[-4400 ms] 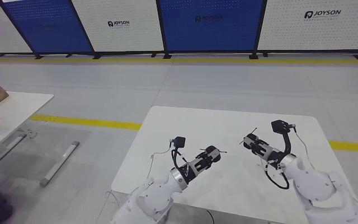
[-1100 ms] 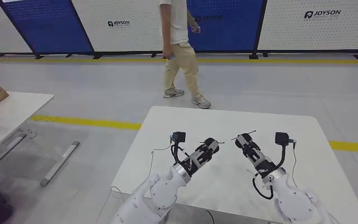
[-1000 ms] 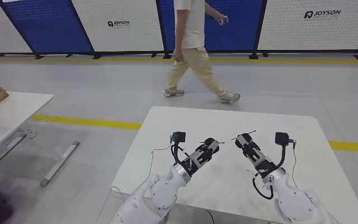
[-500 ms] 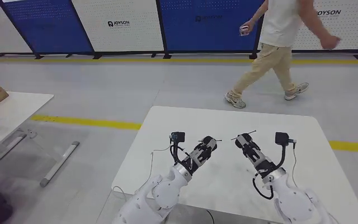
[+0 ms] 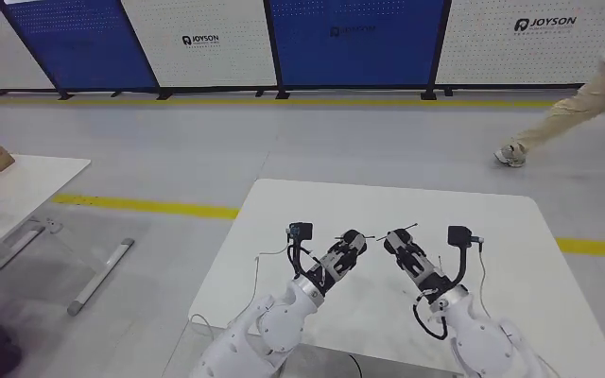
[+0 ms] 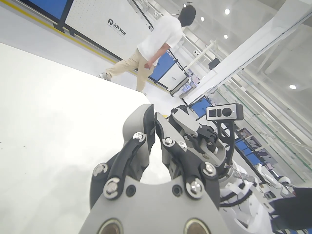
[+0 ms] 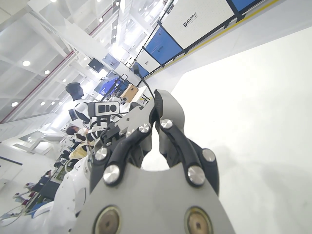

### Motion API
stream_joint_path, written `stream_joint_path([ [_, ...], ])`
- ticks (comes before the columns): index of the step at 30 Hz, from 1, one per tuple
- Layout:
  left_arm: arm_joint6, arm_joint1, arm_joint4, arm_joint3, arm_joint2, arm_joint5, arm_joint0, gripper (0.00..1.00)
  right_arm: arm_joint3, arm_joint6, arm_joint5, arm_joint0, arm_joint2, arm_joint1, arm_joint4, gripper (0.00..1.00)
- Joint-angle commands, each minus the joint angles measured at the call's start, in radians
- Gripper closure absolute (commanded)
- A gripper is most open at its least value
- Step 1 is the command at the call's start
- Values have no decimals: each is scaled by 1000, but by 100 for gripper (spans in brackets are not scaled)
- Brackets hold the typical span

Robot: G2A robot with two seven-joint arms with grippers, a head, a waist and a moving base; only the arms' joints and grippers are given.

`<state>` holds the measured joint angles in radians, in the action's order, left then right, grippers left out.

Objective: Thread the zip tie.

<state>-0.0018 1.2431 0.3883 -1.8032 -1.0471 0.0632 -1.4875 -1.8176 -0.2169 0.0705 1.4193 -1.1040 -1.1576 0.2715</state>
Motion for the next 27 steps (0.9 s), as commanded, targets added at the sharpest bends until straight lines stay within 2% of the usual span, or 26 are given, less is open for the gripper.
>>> stream_joint_path([
  [1, 0, 0, 0, 0, 0, 0, 0, 100, 0, 0, 0, 0, 0, 0, 0, 100],
  [14, 0, 0, 0, 0, 0, 0, 0, 100, 25, 22, 0, -20, 14, -15, -21, 100],
  [27, 0, 0, 0, 0, 0, 0, 0, 100, 48, 0, -34, -39, 25, -28, -18, 100],
])
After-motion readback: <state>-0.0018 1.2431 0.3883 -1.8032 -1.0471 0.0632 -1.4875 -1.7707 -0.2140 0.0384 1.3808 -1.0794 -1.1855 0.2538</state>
